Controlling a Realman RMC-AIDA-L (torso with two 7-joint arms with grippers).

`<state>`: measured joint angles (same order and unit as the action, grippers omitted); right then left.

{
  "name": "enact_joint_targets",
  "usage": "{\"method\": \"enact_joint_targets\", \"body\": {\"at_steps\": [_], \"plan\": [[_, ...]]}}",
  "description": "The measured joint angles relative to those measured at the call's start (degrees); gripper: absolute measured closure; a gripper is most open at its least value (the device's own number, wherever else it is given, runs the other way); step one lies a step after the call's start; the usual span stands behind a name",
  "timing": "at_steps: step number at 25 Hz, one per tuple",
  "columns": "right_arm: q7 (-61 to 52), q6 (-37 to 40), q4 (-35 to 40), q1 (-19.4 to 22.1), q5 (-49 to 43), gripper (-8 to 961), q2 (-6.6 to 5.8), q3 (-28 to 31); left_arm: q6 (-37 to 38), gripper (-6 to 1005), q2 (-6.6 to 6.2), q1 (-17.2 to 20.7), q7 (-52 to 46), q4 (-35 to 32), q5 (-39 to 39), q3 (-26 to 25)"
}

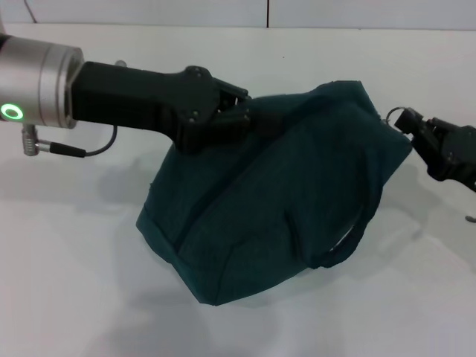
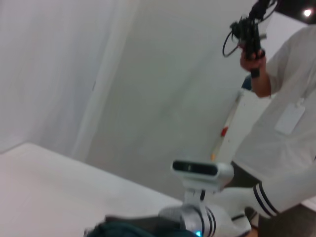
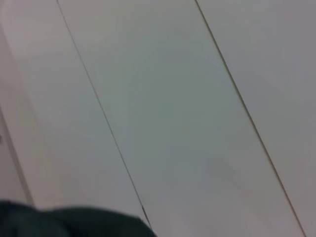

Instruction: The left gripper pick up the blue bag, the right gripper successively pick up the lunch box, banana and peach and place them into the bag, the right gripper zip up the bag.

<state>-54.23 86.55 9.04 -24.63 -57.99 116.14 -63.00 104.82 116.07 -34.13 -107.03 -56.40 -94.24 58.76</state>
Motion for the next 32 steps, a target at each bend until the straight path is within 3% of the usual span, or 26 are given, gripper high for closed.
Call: {"method": "enact_joint_targets", "body": {"at_steps": [17, 25, 31, 32], "plan": [[0.0, -7.0, -0.4, -0.5, -0.1, 816, 0.05, -3.2, 0.2, 873, -0.44, -0.6, 0.3, 2.3, 0.7, -1.7], [0.0, -0.4, -0.8, 0.2, 0.3, 811, 0.05, -3.1, -1.2, 854, -0.62, -1.9, 0.9, 6.1, -1.5, -1.7], [-0.2, 3.0, -0.8, 1.2, 1.0, 807, 0.06, -3.0, -6.8, 840, -0.18, -2.0, 0.6, 5.9, -4.7, -1.7], [-0.3, 3.2, -0.8, 1.3, 1.0, 807, 0.06, -3.0, -7.2, 793, -0.25, -2.0, 0.6, 5.9, -4.8, -1.7]]}}
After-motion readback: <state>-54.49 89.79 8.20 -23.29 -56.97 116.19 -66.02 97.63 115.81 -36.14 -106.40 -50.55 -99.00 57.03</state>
